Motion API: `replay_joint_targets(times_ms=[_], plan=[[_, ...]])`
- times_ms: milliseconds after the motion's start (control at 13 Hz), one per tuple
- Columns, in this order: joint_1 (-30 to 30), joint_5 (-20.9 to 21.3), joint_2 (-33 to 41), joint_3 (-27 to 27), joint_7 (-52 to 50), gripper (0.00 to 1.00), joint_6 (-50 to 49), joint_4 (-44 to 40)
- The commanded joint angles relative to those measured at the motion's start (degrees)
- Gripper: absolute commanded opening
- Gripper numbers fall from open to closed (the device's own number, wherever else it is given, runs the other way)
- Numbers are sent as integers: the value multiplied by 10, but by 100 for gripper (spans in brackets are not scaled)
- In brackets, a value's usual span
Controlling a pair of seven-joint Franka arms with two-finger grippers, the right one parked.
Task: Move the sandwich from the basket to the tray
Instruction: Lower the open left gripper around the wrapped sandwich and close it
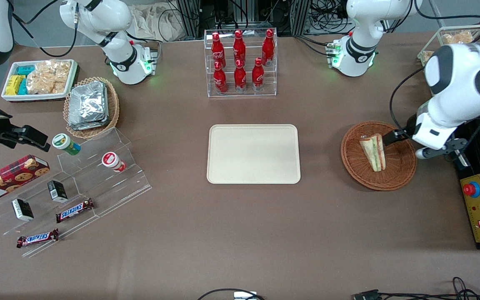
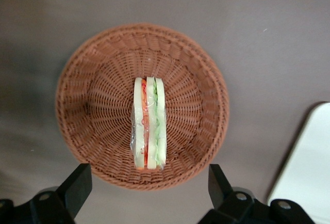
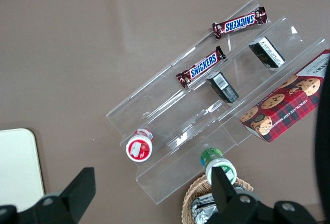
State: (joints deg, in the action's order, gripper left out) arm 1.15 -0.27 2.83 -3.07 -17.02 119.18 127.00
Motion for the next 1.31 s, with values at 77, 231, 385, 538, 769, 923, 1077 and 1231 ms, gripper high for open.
replay_joint_targets(times_ms=[77,231,385,538,769,923,1077,1231], plan=[[11,-3,-11,-4,-58,100,130,101],[11,-3,-34,-4,-62,100,195,133],[11,-3,-59,-4,-62,100,270,172],[11,-2,-85,-4,-59,100,297,175],[11,-2,-99,-4,-58,100,306,174],[11,-2,-99,-4,-58,95,306,174],[11,-2,-99,-4,-55,8,305,173],[11,-2,-99,-4,-55,1,302,172]])
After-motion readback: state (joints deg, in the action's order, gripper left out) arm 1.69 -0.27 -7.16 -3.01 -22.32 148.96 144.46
